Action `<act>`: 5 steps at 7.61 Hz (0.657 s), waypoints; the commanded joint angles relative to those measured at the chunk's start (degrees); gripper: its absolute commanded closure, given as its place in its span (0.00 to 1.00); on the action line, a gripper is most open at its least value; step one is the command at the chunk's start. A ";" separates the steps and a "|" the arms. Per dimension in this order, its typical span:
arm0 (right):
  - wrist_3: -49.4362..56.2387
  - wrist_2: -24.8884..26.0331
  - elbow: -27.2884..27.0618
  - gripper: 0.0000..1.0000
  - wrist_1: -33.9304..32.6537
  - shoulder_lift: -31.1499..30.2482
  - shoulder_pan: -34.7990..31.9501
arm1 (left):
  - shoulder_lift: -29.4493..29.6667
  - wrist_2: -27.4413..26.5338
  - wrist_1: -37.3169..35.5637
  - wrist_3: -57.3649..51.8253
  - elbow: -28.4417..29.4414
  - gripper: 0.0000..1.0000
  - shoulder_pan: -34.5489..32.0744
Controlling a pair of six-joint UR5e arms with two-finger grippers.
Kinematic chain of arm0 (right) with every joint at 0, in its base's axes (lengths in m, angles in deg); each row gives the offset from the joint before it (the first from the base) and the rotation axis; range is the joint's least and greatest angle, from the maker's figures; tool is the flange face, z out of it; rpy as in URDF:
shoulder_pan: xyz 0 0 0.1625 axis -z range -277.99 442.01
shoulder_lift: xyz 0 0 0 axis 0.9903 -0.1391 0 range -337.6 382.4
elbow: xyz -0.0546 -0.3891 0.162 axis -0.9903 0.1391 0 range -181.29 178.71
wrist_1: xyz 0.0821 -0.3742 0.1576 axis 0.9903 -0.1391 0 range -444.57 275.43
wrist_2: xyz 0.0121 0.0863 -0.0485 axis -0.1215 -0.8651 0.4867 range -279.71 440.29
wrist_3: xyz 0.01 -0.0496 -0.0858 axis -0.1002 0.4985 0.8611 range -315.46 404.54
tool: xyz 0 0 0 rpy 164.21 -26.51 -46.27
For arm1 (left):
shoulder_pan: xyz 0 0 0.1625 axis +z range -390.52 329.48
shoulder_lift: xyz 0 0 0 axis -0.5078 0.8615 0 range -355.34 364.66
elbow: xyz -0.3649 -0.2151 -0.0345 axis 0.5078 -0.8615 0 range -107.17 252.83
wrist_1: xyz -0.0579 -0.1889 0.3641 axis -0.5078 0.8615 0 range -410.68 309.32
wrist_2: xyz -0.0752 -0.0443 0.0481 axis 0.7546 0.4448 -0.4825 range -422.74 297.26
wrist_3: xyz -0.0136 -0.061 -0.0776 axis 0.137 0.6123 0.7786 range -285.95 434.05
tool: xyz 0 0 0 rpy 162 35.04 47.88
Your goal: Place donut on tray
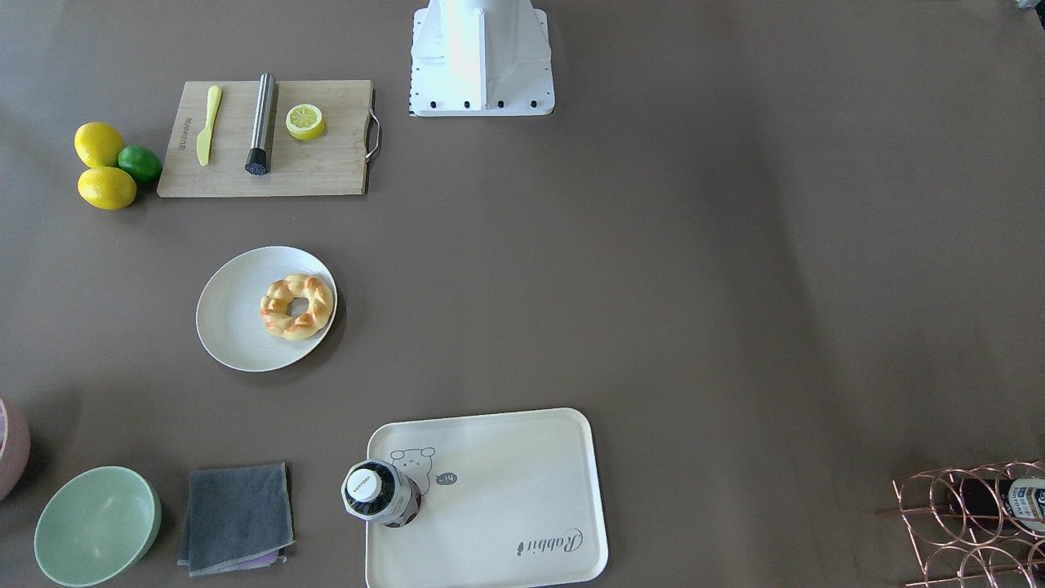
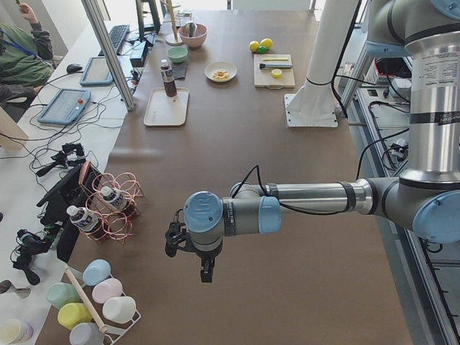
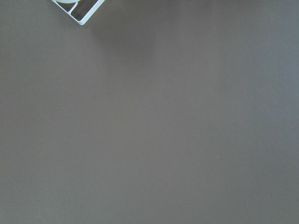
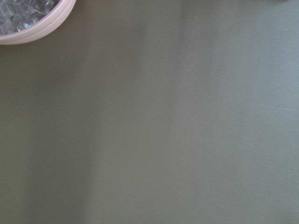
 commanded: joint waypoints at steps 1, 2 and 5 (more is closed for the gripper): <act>0.00 0.08 0.00 0.00 0.00 0.00 0.00 | -0.91 -0.05 -0.09 0.08 -0.95 0.02 0.00; 0.00 0.08 0.00 0.00 0.00 0.00 0.00 | -1.78 0.03 0.00 0.08 -1.04 0.02 0.00; -0.09 -0.26 -0.09 0.00 0.00 0.00 0.00 | -0.65 0.12 0.52 0.26 -1.04 0.02 0.09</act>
